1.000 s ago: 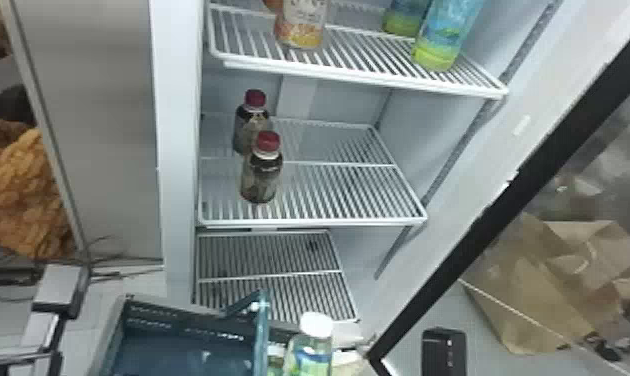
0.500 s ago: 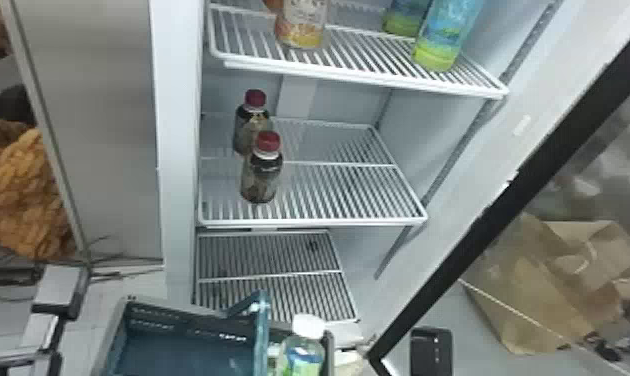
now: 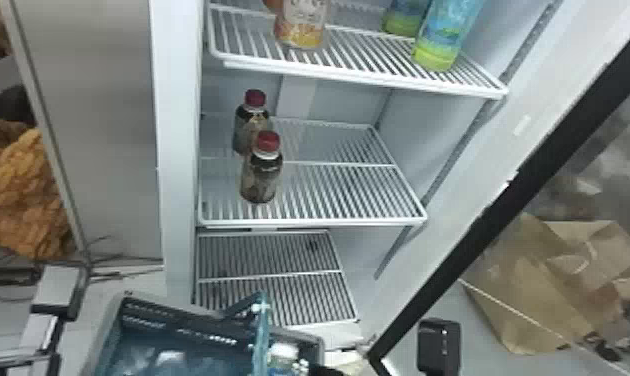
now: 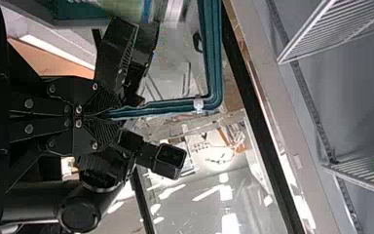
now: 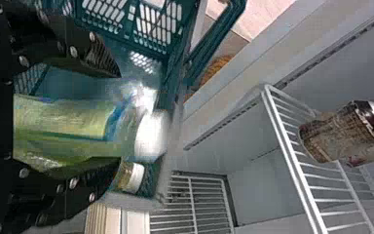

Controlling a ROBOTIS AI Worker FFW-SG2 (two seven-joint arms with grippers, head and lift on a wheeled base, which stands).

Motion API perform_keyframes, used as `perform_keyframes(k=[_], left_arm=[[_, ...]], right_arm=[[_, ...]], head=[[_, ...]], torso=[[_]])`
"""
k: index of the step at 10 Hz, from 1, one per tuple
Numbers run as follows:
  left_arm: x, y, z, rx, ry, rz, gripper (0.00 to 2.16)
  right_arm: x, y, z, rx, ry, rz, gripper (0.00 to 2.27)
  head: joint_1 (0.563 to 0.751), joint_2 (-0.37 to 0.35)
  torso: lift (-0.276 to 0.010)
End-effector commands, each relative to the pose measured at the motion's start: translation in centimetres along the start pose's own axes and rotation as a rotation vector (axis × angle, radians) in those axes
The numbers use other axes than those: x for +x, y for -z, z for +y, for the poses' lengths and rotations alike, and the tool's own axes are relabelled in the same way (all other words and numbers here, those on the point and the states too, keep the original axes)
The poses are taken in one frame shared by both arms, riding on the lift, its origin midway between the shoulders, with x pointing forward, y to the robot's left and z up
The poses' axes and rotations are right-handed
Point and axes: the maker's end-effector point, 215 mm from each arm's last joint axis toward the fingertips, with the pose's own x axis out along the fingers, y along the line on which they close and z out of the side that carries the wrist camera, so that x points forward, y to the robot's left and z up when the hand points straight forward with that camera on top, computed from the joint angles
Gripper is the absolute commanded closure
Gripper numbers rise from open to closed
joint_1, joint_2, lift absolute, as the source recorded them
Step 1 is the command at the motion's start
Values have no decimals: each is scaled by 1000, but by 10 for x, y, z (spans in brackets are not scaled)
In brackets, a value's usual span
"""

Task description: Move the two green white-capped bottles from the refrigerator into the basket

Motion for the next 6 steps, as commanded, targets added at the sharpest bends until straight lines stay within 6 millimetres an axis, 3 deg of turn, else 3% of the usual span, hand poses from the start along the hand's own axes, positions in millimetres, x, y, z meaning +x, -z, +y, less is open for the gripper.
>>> perform_keyframes(k=[1, 3, 6], left_arm=[[0, 0, 0, -1, 0, 0, 1161], [-1, 1, 0, -1, 0, -1, 1161], [-1, 1, 0, 0, -1, -2, 1161]], right_arm=[[-2, -2, -1, -6, 4, -5, 271], [-7, -18, -5, -40, 31, -48, 249], [-27, -69, -29, -134, 137, -191, 269]], head=[[695, -350], [695, -350], [695, -350]], torso=[[-263], [-263], [-263]])
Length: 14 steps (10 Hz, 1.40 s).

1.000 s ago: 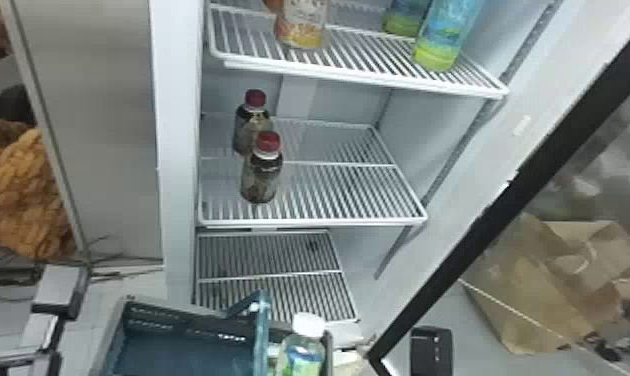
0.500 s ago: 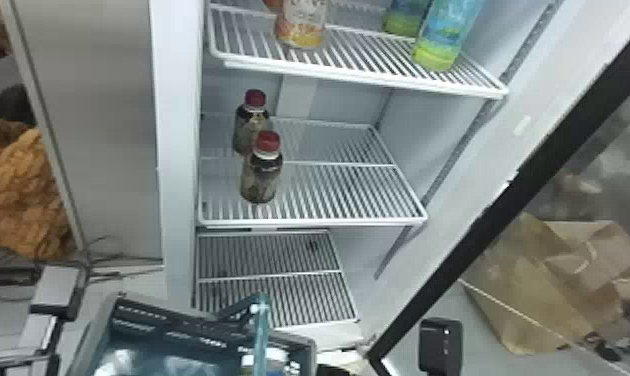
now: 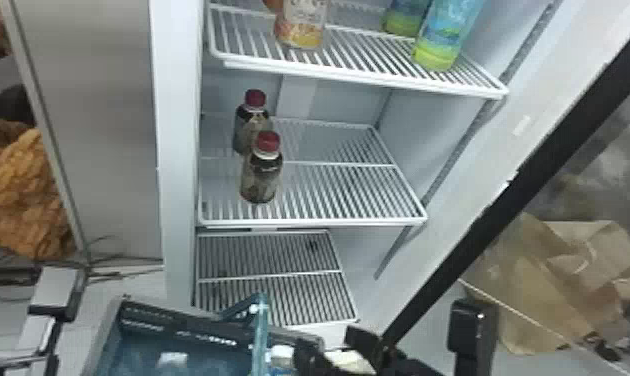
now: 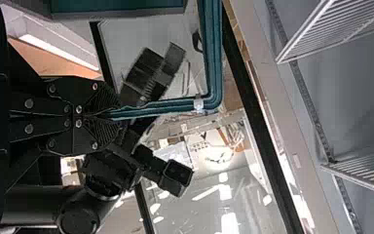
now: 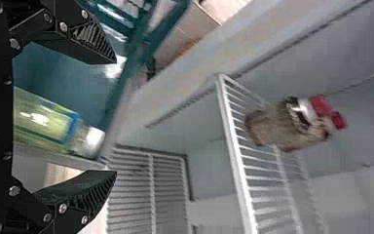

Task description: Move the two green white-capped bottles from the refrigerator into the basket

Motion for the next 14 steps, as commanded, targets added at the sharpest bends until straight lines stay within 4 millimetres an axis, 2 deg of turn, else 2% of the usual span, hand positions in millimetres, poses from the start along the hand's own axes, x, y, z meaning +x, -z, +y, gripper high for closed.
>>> perform_keyframes(k=[1, 4, 6, 7, 10, 14], left_arm=[[0, 0, 0, 0, 0, 0, 1161], [-1, 0, 1, 1, -3, -2, 1161], [0, -1, 0, 3, -3, -1, 1161], [0, -1, 0, 3, -3, -1, 1161], [1, -1, 0, 5, -4, 0, 1161], [1, 0, 1, 3, -6, 3, 1161]], right_arm=[[-6, -28, -22, -41, 66, -86, 269], [-13, -71, -39, -69, 115, -250, 263], [-20, -111, -55, -99, 152, -434, 254], [-21, -122, -60, -115, 164, -492, 254], [-24, -138, -65, -135, 210, -618, 259], [-16, -135, -59, -123, 245, -660, 262]], head=[[695, -350], [695, -350], [695, -350], [695, -350], [695, -350], [695, -350]], torso=[[-263], [-263], [-263], [-263], [-263], [-263]])
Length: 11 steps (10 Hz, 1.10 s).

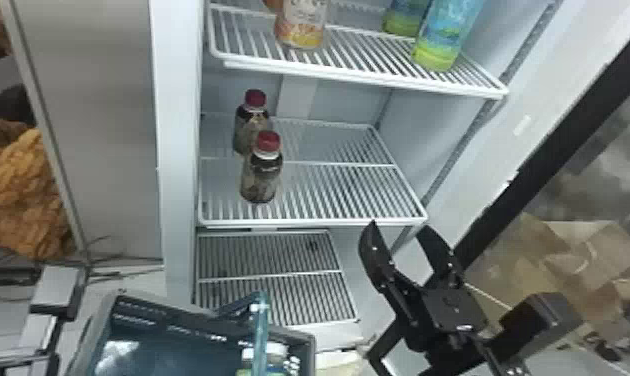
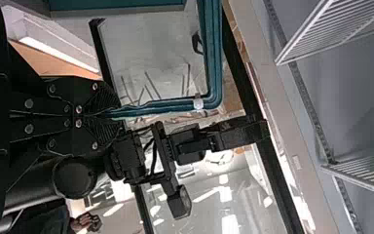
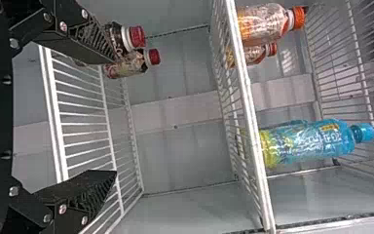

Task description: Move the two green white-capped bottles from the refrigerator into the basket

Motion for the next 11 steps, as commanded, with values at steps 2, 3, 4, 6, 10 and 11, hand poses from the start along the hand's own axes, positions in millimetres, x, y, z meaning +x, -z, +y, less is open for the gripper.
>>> perform_keyframes(k=[2, 3, 4, 6, 10, 11], left_arm=[[1, 2, -1, -4, 5, 3, 1161], [1, 2, -1, -4, 5, 3, 1161], [1, 2, -2, -2, 5, 3, 1161], [1, 2, -2, -2, 7, 3, 1161], [0, 2, -2, -1, 5, 0, 1161], [0, 2, -1, -1, 4, 0, 1161]], right_arm=[[-3, 2, -1, -6, 18, 5, 260], [-4, 1, -2, -7, 21, 3, 260], [-4, 1, -1, -7, 21, 5, 260], [-5, 1, 0, -7, 20, 6, 260], [-4, 1, 0, -5, 19, 5, 260], [-4, 1, 0, -3, 19, 5, 262]], head=[[695, -350], [695, -350], [695, -350], [695, -350], [695, -350], [695, -350]], torso=[[-263], [-263], [-263], [-263], [-263], [-263]])
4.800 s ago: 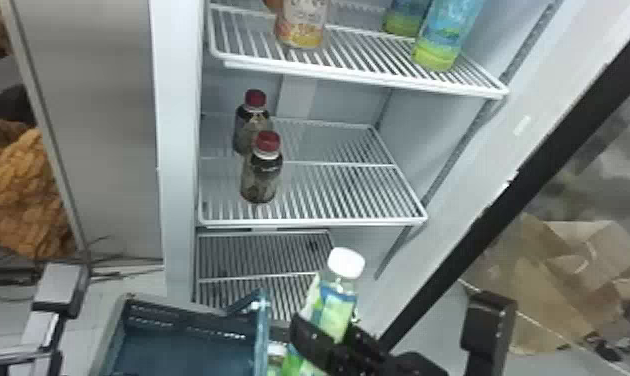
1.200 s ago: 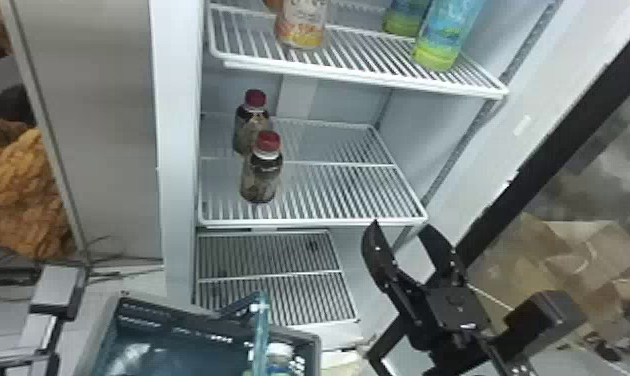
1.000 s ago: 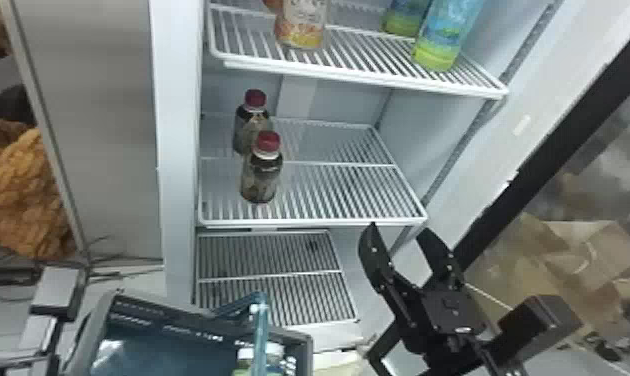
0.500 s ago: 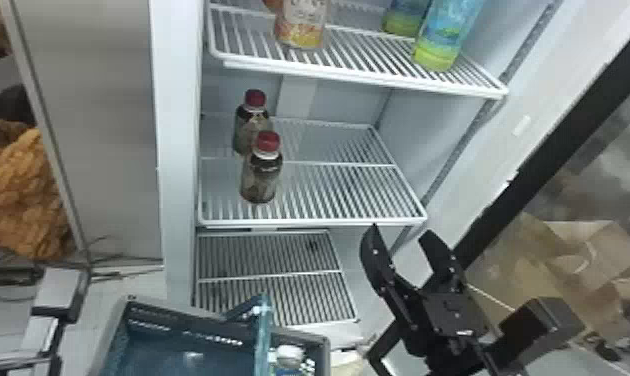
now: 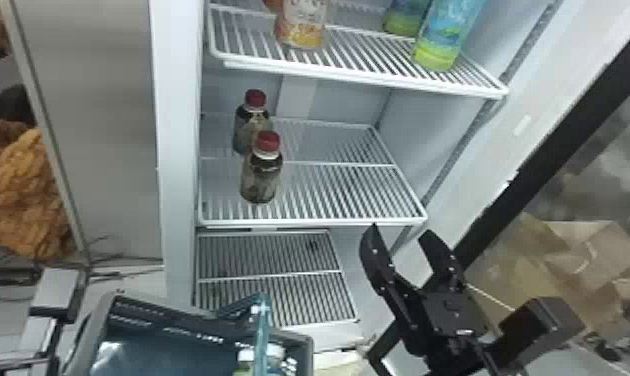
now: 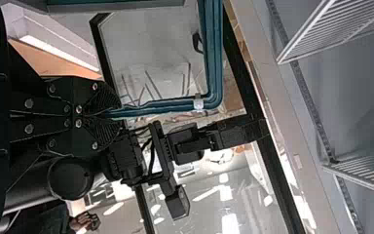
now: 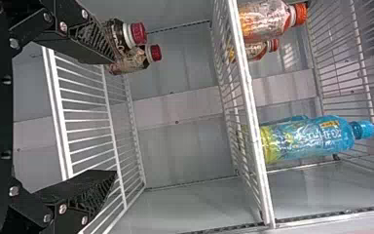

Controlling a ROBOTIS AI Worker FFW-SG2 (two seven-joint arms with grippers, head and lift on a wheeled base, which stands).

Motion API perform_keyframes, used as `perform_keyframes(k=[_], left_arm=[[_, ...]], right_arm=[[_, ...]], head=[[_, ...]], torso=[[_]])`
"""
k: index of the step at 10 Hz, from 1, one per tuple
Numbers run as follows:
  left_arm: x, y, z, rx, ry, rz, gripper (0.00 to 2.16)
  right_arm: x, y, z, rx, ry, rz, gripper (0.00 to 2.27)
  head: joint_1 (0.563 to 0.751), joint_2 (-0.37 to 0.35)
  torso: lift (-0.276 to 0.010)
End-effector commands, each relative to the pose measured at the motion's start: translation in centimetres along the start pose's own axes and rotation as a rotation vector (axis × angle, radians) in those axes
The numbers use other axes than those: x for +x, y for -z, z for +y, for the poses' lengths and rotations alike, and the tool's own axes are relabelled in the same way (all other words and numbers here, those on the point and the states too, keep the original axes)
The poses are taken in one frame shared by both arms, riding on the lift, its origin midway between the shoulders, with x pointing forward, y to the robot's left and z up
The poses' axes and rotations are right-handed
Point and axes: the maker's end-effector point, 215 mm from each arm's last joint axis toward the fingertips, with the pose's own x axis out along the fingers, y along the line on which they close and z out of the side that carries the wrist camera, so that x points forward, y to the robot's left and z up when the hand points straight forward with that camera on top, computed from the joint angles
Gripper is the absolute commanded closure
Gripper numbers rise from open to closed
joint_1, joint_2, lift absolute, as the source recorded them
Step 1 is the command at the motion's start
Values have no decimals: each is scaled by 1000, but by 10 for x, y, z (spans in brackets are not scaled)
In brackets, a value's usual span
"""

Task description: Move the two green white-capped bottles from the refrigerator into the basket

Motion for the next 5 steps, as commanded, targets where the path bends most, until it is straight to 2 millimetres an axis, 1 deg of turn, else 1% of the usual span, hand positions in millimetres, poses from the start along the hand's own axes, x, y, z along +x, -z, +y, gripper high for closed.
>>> perform_keyframes(k=[1, 5], left_arm=[[0, 0, 0, 0, 0, 0, 1161], [0, -1, 0, 3, -2, 0, 1161]], right_arm=[[0, -1, 0, 1, 1, -3, 260], [1, -1, 2, 2, -2, -2, 262]], head=[[695, -350], [695, -350]], torso=[[-263], [-263]])
